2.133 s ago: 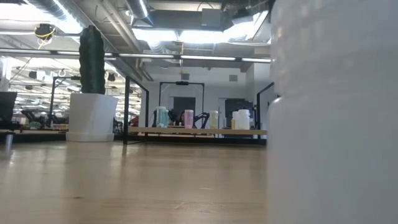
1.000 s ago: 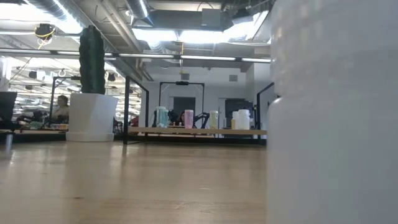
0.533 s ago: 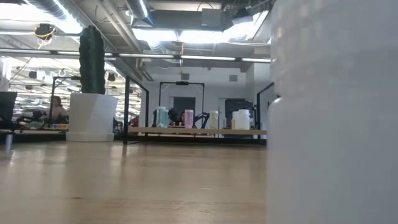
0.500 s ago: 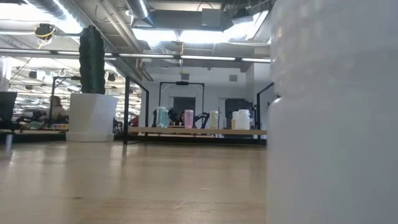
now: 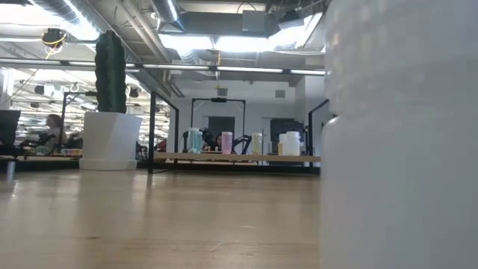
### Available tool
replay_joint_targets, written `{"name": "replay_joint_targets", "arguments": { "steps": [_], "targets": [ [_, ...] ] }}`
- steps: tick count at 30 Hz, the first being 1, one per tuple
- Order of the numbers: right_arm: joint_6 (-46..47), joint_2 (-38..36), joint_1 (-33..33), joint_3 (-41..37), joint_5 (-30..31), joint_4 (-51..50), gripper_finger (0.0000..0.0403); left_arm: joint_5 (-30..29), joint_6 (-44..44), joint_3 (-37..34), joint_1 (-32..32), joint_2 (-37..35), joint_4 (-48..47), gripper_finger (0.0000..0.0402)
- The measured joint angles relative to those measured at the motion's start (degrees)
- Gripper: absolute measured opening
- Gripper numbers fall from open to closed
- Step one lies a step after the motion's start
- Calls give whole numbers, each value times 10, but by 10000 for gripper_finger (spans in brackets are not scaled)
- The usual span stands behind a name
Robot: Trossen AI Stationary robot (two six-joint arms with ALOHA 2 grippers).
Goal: Pick and place medicine bottles onto shelf by color
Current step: Put the blue pill bottle on the shelf aligned with the other blue pill bottle
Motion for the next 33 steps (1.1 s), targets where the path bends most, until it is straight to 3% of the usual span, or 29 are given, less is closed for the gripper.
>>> {"name": "replay_joint_targets", "arguments": {
  "steps": [7, 16, 23, 33],
  "targets": [
    [-1, 0, 0, -18, 4, 29, 206, 0, 0, 0, 0, 0, 0, 257],
    [-3, 0, 0, -18, 14, 39, 107, 0, 0, 0, 0, 0, 0, 257],
    [-3, 0, 0, 10, 8, 43, 104, 0, 0, 0, 0, 0, 0, 257],
    [-40, 10, -5, 146, 21, 41, 108, 0, 0, 0, 0, 0, 0, 257]
  ]
}}
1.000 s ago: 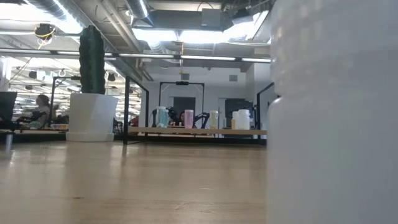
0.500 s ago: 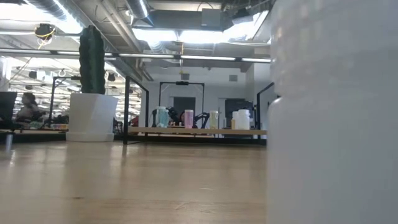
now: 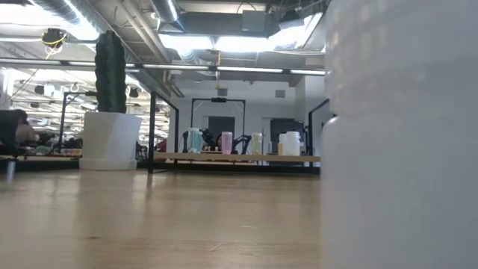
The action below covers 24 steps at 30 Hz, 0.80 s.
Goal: Pick and place medicine bottles onto shelf by color
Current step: Put the blue pill bottle on the shelf aligned with the other blue pill bottle
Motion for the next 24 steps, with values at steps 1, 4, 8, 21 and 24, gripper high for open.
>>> {"name": "replay_joint_targets", "arguments": {
  "steps": [1, 4, 8, 21, 24],
  "targets": [
    [-12, 5, -3, 17, 2, 0, 107, 0, 0, 0, 0, 0, 0, 257],
    [-60, 33, -19, 73, 7, -11, 108, 0, 0, 0, 0, 0, 0, 257],
    [-154, 92, -44, 158, 17, -21, 109, 0, 1, 0, 0, 0, 0, 257],
    [-431, 315, -126, 402, 5, -71, 110, 0, 1, 0, 0, 0, 1, 257],
    [-472, 356, -137, 425, -13, -72, 111, 0, 1, 0, 0, 0, 1, 257]
  ]
}}
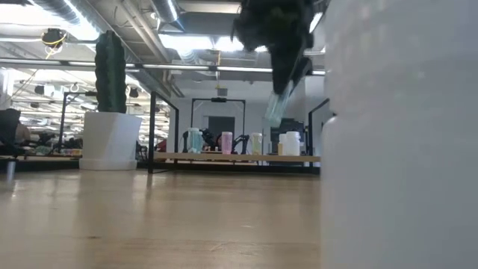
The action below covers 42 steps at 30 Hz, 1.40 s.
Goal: Pick and place medicine bottles onto shelf by color
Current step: Put the blue pill bottle on the shelf aligned with the other blue pill bottle
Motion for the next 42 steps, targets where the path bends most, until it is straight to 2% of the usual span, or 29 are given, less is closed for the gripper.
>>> {"name": "replay_joint_targets", "arguments": {
  "steps": [6, 14, 25, 37, 42],
  "targets": [
    [-24, 54, -11, 7, 7, -6, 111, 0, 0, 0, 0, 0, 0, 257],
    [-61, 88, -20, 8, 8, -14, 111, 0, 0, 0, 0, 0, 0, 258],
    [-87, 96, -19, 8, 7, -16, 132, 0, 0, 0, 0, 0, 0, 257],
    [-89, 95, -19, -18, 12, 6, 125, 0, 0, 0, 0, 0, 0, 257],
    [-89, 95, -19, -18, 12, 6, 134, 0, 0, 0, 0, 0, 0, 257]
  ]
}}
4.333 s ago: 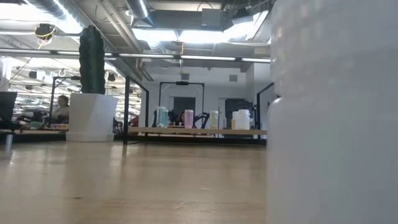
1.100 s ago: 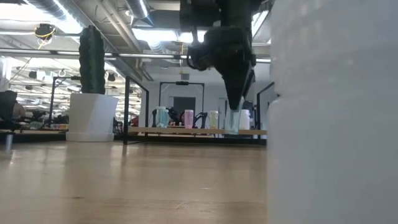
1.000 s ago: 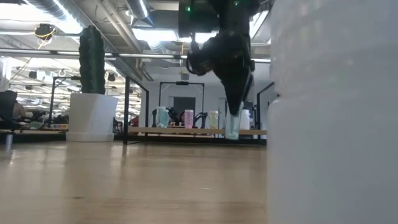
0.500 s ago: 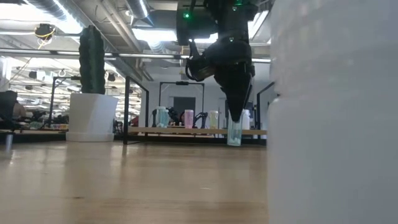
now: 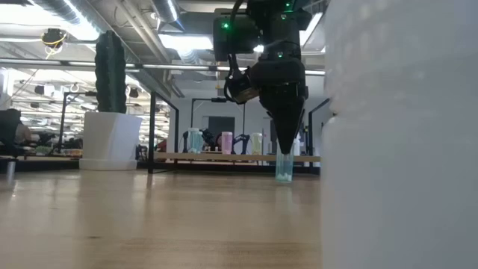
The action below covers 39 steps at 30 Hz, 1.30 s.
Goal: Pick and place medicine bottles onto shelf by color
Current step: Put the blue pill bottle on the shelf aligned with the other blue pill bottle
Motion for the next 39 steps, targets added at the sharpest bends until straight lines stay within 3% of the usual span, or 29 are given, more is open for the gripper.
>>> {"name": "replay_joint_targets", "arguments": {
  "steps": [19, 28, 39],
  "targets": [
    [2, 0, 0, 0, 0, 5, 237, 0, 0, 0, 0, 0, 0, 257],
    [17, 0, 0, 7, -43, -4, 240, 0, 0, 0, 0, 0, 0, 257],
    [17, -1, 0, 79, 7, -47, 240, 0, 0, 0, 0, 0, 0, 257]
  ]
}}
